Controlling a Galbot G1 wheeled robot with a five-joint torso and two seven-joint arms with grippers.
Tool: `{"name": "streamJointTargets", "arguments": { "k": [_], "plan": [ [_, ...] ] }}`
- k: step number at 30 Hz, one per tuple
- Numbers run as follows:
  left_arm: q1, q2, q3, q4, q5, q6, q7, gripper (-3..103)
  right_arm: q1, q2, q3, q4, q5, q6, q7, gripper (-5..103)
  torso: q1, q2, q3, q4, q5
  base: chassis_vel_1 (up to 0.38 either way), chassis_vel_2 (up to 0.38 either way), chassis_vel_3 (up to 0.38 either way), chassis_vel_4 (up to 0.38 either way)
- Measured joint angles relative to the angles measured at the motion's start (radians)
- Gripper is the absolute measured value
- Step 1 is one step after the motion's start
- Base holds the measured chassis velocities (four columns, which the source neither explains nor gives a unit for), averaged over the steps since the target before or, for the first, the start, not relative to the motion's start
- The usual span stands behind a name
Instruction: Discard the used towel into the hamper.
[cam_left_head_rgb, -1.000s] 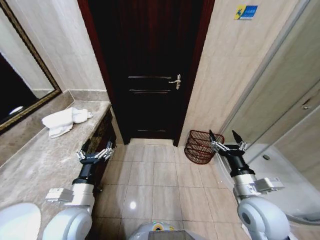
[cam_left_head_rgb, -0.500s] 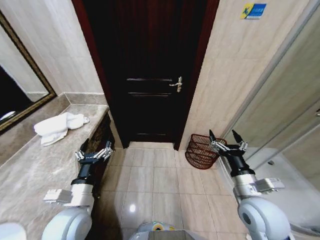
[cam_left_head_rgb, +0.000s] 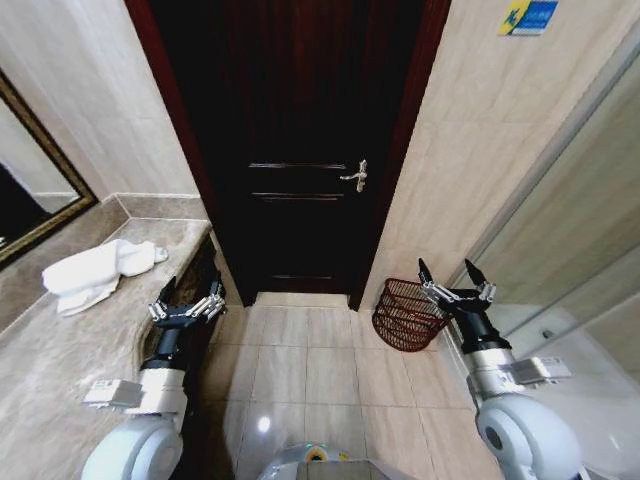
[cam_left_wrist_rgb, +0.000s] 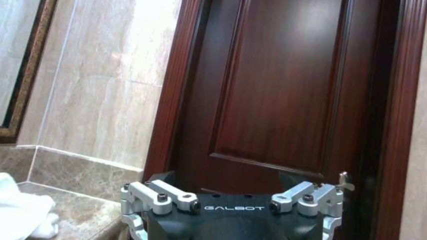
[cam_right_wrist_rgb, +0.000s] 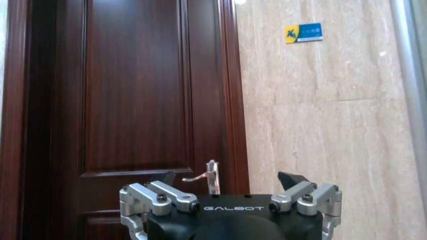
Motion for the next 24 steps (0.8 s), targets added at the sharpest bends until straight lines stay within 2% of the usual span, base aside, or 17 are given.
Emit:
{"name": "streamJointTargets", "arguments": {
  "k": [8,13,24],
  "plan": [
    [-0.001,-0.002,-0.003,0.0,0.002,-0.007,-0.022,100,-0.001,-0.006,0.001,0.001,0.001,0.007,0.001,100,0.0,0.0,0.0,0.0001,0.0002,-0.145,0.14,0.146,-0.143],
    [-0.004,-0.012,-0.013,-0.001,0.0,-0.032,-0.034,100,0.002,-0.007,-0.013,0.012,-0.002,0.003,0.053,100,0.0,0.0,0.0,-0.0001,0.0001,-0.133,0.118,0.128,-0.129],
    [0.003,-0.019,-0.013,-0.012,-0.005,-0.045,-0.066,100,-0.008,-0.009,-0.012,0.014,-0.021,0.013,0.027,100,-0.001,0.0,0.0,-0.0001,0.0001,-0.023,0.036,0.037,-0.025]
  ]
}}
